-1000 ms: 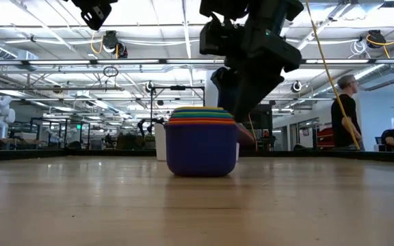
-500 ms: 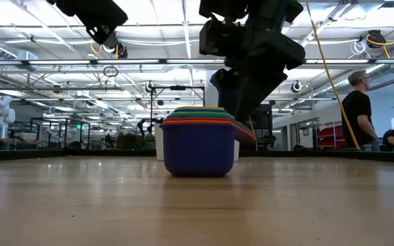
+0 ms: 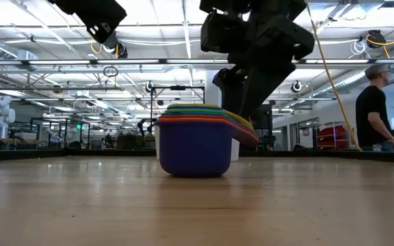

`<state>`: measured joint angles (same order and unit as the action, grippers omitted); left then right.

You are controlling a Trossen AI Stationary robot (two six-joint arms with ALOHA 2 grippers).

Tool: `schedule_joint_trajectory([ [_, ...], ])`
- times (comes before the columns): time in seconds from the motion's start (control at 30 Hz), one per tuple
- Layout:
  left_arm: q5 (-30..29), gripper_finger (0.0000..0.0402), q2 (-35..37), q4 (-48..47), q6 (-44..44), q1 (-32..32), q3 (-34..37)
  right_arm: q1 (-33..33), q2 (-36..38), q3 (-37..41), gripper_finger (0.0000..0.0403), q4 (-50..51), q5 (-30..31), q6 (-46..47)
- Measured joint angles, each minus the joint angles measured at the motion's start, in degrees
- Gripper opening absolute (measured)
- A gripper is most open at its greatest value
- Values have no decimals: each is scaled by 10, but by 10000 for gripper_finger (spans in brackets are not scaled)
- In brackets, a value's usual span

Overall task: Nest measuring cups in basket
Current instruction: Put the stack of measuring cups into the white bin

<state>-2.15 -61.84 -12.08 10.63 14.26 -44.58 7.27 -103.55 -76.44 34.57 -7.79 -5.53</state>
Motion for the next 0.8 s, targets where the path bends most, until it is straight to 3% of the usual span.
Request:
schedule_joint_trajectory([
  [0.3,0,24,0,0,-1,0,0,32,20,0,300,0,19,28],
  [0.57,0,24,0,3,0,-1,0,10,23,0,302,-1,21,76],
  [0.8,0,24,0,4,3,-1,0,6,23,0,353,-24,1,96],
])
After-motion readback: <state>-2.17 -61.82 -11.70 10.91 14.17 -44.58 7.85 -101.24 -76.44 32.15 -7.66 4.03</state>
